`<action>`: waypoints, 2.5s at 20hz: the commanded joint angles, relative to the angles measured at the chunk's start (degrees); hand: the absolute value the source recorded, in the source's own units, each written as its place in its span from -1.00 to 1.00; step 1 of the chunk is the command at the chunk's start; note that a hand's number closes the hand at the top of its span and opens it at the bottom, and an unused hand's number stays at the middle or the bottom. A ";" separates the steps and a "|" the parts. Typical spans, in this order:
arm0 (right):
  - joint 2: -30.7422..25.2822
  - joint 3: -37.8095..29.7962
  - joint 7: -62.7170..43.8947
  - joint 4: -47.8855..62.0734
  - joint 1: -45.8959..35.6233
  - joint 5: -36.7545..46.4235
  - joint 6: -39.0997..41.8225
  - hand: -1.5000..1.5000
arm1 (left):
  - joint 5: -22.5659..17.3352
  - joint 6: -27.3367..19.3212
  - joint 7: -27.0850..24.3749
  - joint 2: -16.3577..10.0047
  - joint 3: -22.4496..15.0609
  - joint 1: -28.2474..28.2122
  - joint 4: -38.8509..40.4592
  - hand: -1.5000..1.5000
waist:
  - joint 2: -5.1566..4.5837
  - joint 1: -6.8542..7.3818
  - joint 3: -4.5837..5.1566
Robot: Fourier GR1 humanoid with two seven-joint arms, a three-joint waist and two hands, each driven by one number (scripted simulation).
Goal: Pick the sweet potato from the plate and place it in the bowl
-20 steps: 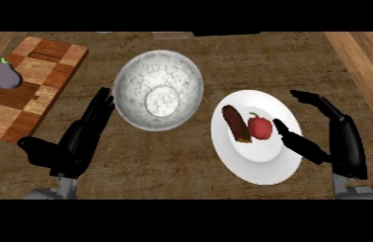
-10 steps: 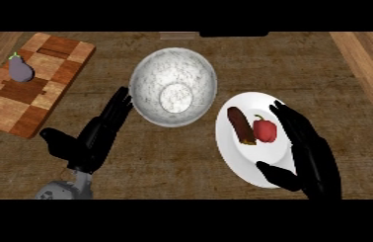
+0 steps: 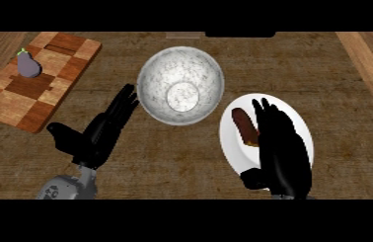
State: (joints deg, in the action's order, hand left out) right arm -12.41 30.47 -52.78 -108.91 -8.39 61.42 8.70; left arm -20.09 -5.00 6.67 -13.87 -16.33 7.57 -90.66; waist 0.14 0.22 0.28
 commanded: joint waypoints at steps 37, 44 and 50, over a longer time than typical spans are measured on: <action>12.39 -9.36 -10.96 29.57 -13.82 0.29 8.07 -1.00 | 4.64 5.68 -0.30 6.25 4.70 0.38 3.61 0.00 | -0.18 0.03 -0.28; 12.37 -12.69 -5.50 32.12 -13.03 3.20 5.36 -1.00 | 6.75 6.13 -0.37 7.72 6.02 -0.69 2.60 0.00 | -0.14 -0.07 -0.28; 12.39 -9.97 -5.02 39.48 -13.35 2.19 -2.99 -1.00 | 7.08 6.30 5.06 7.64 5.72 -1.95 -3.10 0.00 | -0.15 0.21 -0.30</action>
State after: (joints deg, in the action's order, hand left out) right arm -0.37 18.68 -55.68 -75.36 -19.99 64.65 11.23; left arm -13.32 1.63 7.88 -6.47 -10.39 5.91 -89.81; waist 0.05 0.20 0.04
